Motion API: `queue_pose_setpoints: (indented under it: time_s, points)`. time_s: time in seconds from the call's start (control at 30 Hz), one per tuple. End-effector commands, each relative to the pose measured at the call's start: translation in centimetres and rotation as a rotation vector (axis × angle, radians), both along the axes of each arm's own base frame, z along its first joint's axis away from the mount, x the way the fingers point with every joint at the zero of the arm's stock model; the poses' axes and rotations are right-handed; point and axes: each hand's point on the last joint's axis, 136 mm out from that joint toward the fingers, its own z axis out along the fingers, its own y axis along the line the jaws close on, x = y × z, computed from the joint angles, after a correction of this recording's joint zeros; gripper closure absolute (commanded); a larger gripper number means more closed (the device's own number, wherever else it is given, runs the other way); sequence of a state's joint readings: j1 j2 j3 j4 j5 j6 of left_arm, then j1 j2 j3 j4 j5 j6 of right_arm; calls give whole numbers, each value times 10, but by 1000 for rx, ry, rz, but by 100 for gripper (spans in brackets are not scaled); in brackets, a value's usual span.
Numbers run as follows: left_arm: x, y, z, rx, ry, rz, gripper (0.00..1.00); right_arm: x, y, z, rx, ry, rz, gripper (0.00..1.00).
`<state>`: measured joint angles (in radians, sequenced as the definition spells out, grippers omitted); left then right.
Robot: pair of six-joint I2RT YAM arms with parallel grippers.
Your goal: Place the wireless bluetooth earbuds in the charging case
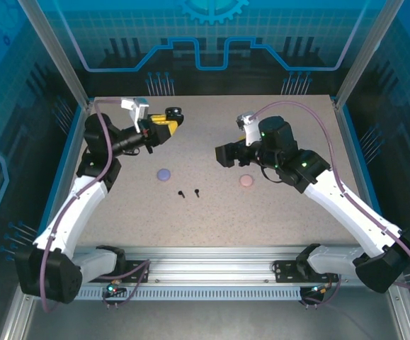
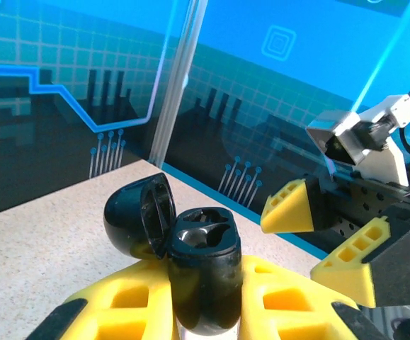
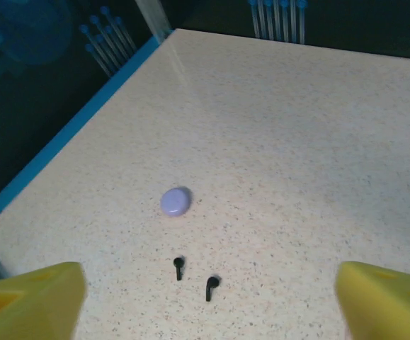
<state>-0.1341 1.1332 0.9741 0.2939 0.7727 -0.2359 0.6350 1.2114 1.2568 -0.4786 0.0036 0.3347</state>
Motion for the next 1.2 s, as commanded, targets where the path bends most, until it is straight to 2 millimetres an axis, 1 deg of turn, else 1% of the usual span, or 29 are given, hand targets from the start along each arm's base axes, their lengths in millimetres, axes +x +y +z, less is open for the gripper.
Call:
queue_pose_setpoints:
  time_s: [0.0,0.07,0.13,0.2,0.23,0.27,0.4,0.5,0.57,0.63,0.67,0.77,0.87,1.0,1.1,1.17]
  points:
    - [-4,9,15,-24,-69,76,100,1,-18,-1,-62,-23,-75,0]
    - [-6,13,16,-21,-84,105,100,7,-25,0,-88,-40,-121,0]
    - [-9,17,18,-22,-109,135,100,18,-40,2,-120,-34,-233,0]
    - [-11,21,19,-34,-128,160,100,25,-55,2,-122,-13,-326,0]
    - [-12,23,19,-43,-139,175,100,26,-58,2,-124,0,-337,0]
    - [-13,25,20,-51,-148,188,100,27,-58,2,-119,3,-328,0]
    - [-16,33,21,-77,-185,241,100,25,-45,0,-26,21,-215,0]
    - [-17,38,17,-89,-190,271,100,27,-40,-9,-35,66,-216,0]
    - [-18,41,13,-98,-192,290,100,26,-32,-19,-80,84,-195,0]
    - [-19,43,7,-99,-201,304,100,23,-19,-34,-132,111,-160,0]
    - [-20,44,4,-100,-202,312,100,21,-10,-41,-154,120,-133,0]
    - [-19,45,-5,-85,-192,322,100,17,15,-65,-253,153,-95,5]
    - [-19,46,-10,-95,-192,328,100,12,45,-89,-295,177,-51,8]
    - [-17,59,-17,-119,-179,409,100,8,78,-129,-318,243,-25,14]
    - [-15,67,-21,-133,-183,463,100,7,98,-160,-347,299,-7,20]
    - [-13,72,-24,-137,-179,490,100,6,110,-177,-367,325,3,24]
